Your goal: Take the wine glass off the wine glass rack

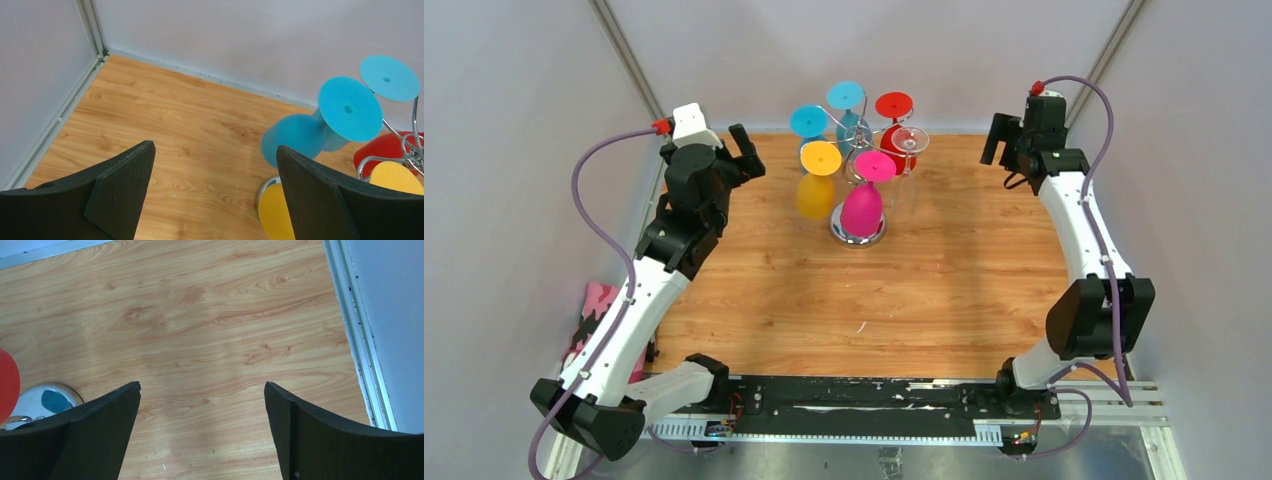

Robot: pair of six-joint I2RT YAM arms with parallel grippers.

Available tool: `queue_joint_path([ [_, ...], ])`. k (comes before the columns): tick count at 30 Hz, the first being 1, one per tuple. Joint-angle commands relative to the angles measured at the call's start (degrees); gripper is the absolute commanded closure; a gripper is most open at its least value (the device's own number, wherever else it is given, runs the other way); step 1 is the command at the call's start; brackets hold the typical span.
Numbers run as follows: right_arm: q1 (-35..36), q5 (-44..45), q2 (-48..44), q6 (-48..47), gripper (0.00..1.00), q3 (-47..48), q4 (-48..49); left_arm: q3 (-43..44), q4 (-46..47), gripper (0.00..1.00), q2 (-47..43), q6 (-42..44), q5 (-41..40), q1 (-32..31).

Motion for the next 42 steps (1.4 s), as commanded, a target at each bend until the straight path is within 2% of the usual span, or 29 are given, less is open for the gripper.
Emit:
queue_joint_path([
  [1,0.59,2.14,-2.32,-1.14,0.0,-1.21,0.39,-0.51,-0.04,0.02,0.02,0.9,-2.61,0.05],
  [4,0.47,2.42,-2.93,-0.08,0.0,-3.23,1.9,-0.52,-0.48,0.01,-0.07,0.85,-3.0,0.06],
  [8,0.03,-0.33,-2.96,0.92,0.0,-3.46,2.14,0.38,-2.65,0.0,0.55,-0.06,-8.85,0.13],
  [10,-1.27,-6.58,-3.65,3.43,0.0,-4.51,3.87,1.44,-4.05,0.0,1.44,0.25,-9.22,0.46],
  [14,-8.15,-24.7,-6.27,11.15,0.01,-11.56,14.05,1.02,-4.42,0.05,2.29,-1.9,-1.1,3.2],
  [17,-11.15,-37.0,-6.94,18.07,0.05,-15.33,22.02,-2.08,-1.41,0.15,0.95,-4.13,2.51,5.64],
  [20,-11.28,-43.84,-7.33,22.84,0.1,-17.47,27.99,-5.9,3.94,0.23,-1.09,-7.68,14.05,11.41],
  [23,-11.29,-47.06,-7.89,25.4,0.12,-18.75,31.46,-9.07,8.71,0.34,-2.62,-11.44,22.86,15.45],
  [25,-11.31,-47.63,-8.17,25.75,0.14,-18.66,31.51,-10.06,11.07,0.4,-2.9,-11.42,26.85,15.86],
  [26,-11.28,-48.14,-8.26,26.29,0.16,-18.53,31.89,-10.3,11.89,0.45,-2.85,-11.53,29.19,15.87],
  [28,-11.27,-50.29,-8.51,29.2,0.19,-19.01,34.18,-11.33,13.77,0.63,-2.88,-12.59,32.61,15.93],
  [29,-11.14,-51.47,-8.8,30.7,0.2,-19.44,35.88,-12.12,14.86,0.68,-2.95,-13.39,34.1,15.95],
  [32,-10.65,-53.96,-10.23,34.7,0.23,-20.04,39.07,-15.73,22.17,0.68,-2.93,-16.62,40.43,16.84],
  [35,-9.26,-56.11,-11.53,38.4,0.27,-19.85,41.67,-20.2,32.0,0.59,-1.97,-24.15,48.56,20.77],
  [38,-6.96,-57.4,-12.25,41.14,0.29,-19.28,42.77,-24.06,45.5,0.55,0.19,-33.19,55.31,24.39],
  [42,-2.66,-58.97,-11.26,45.03,0.3,-18.7,45.82,-30.52,70.97,0.57,5.29,-50.33,61.85,27.59],
])
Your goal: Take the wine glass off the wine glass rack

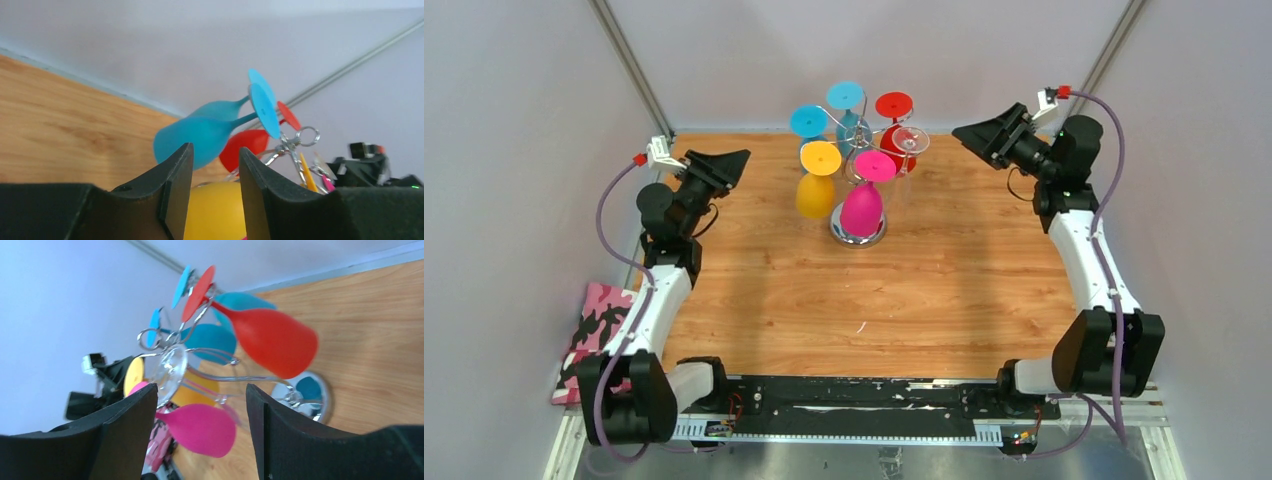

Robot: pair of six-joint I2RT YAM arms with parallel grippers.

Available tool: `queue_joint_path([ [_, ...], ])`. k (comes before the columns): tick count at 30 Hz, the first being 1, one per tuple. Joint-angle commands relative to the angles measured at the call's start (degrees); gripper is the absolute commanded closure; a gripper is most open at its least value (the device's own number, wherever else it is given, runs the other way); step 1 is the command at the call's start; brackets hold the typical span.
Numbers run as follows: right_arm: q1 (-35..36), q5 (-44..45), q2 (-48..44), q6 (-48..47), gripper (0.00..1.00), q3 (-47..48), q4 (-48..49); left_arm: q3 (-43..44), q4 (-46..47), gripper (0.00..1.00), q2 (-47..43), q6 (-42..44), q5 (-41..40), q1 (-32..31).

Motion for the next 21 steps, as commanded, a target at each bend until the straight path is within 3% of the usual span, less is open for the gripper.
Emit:
queue_joint_path([
  [1,4.56,-4.65,0.51,7.02,0.3,0.69,5.66,-5.28,33.63,0.56,5.93,-21.49,12.33,3.06],
  [7,9.38,-4.59,3.07,9.49,0.34,1.01,8.49,-5.92,47.34,0.55,12.87,-29.44,15.95,3.35],
  [11,10.01,-4.31,4.2,9.8,0.36,1.62,8.54,-6.26,45.9,0.54,13.13,-28.4,16.22,3.56],
  [17,10.89,-3.93,6.52,11.41,0.48,2.71,9.5,-6.68,43.67,0.53,12.16,-26.43,16.27,3.71],
  [21,11.65,-4.81,7.84,13.44,0.49,3.33,10.82,-6.45,39.96,0.53,11.25,-24.14,16.45,3.8],
])
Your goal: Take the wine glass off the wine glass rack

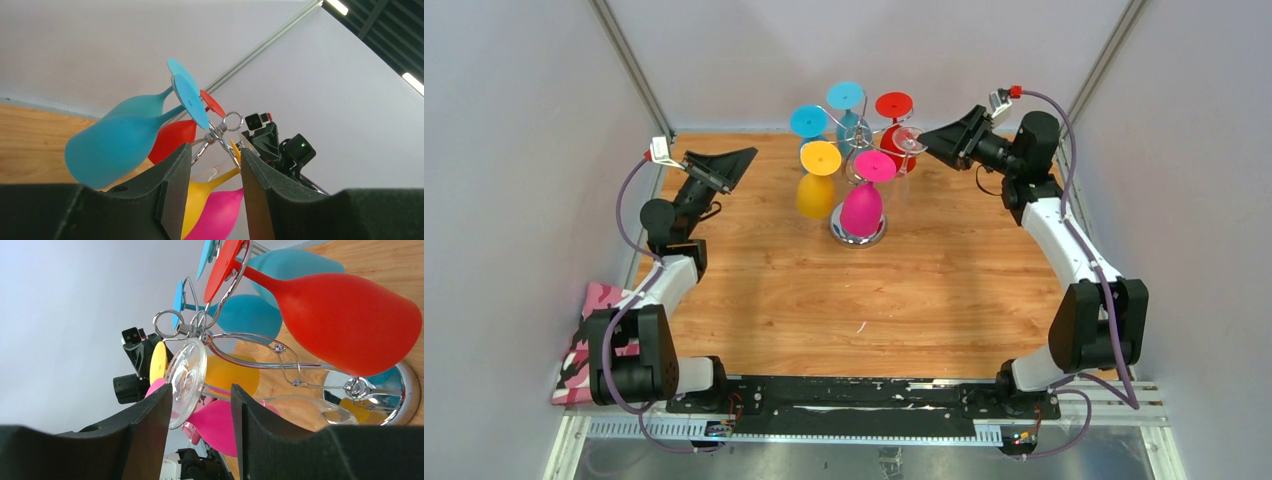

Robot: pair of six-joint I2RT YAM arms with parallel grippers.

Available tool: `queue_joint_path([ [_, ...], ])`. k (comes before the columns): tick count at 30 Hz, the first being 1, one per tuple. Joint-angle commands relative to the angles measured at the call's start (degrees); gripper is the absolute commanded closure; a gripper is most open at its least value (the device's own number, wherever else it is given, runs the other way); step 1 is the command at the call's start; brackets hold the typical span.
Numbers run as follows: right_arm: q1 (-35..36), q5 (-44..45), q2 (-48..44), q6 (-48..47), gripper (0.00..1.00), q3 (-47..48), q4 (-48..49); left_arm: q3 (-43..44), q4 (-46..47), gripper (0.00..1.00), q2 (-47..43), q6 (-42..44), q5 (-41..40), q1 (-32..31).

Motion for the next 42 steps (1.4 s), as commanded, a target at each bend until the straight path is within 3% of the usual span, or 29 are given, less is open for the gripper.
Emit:
queue_joint_path([
  [1,1.63,-1.83,1.4,3.01,0.49,2.67,2.84,-0.42,-2.69,0.53,-1.82,2.91,1.33,0.61],
  [8,2.03,-0.73,0.43,3.08,0.63,3.03,1.67,-0.29,-4.84,0.53,-2.78,4.45,1.63,0.75],
  [13,2.17,0.14,-0.05,1.5,0.67,4.38,-1.65,-0.31,-5.09,0.53,-3.37,4.68,1.78,0.74],
  [17,2.43,0.01,0.87,1.44,0.79,5.76,-4.54,-0.1,-6.46,0.53,-3.92,5.18,1.68,0.72],
  [20,2.5,-0.52,1.69,2.24,0.94,6.54,-6.54,0.11,-7.51,0.53,-4.34,5.25,1.91,0.71],
  [24,2.6,-0.42,2.02,2.1,1.0,7.09,-8.55,0.36,-9.01,0.53,-5.11,5.84,2.11,0.74],
  [42,2.61,-0.92,2.81,3.26,1.0,15.72,-28.36,1.15,-12.29,0.52,-6.47,6.21,2.2,0.75],
])
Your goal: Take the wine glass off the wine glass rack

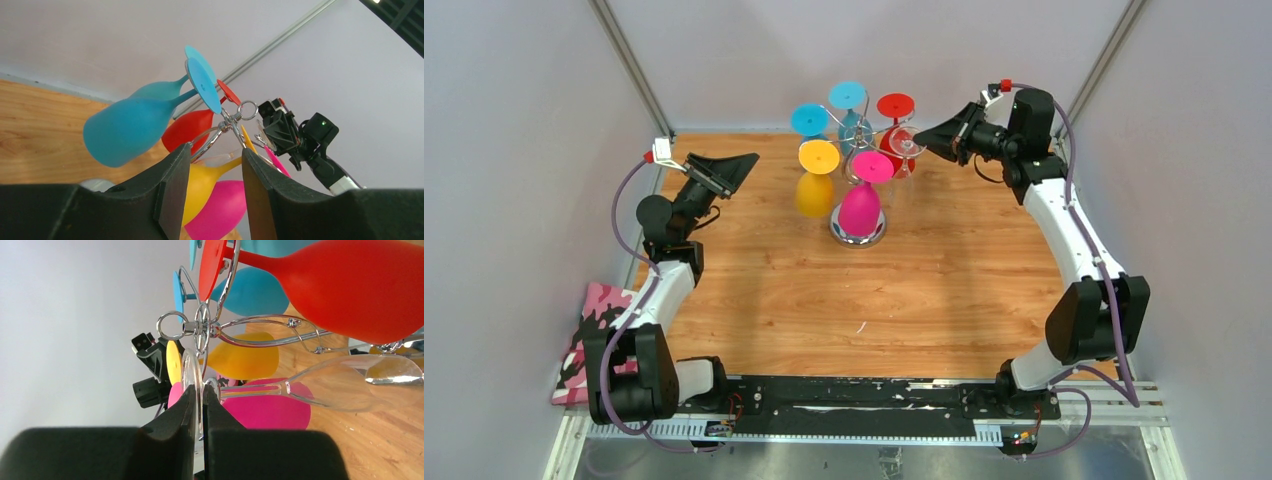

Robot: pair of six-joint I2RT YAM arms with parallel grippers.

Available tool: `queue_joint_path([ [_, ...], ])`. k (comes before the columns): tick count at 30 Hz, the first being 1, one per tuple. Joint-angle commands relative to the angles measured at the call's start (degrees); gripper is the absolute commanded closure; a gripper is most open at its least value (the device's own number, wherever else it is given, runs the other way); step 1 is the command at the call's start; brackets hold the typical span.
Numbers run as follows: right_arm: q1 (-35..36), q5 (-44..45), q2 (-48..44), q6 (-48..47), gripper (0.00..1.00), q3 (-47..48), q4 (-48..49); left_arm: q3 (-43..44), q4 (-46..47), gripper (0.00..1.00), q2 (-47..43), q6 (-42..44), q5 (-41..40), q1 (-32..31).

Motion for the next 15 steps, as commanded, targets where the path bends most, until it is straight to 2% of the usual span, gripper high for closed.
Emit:
queue_joint_path([
  [1,0.82,-1.57,-0.65,0.43,1.0,3.51,-7.32,1.11,-0.08,0.52,-1.21,-0.1,0.98,0.42],
  [5,0.97,-1.79,-0.39,-1.02,1.0,5.1,-10.78,1.11,-0.32,0.52,-0.73,-0.27,1.21,0.36],
  [15,3.32,-3.09,0.41,-2.56,1.0,6.21,-11.21,0.59,1.98,0.53,1.2,-1.32,2.57,0.39],
])
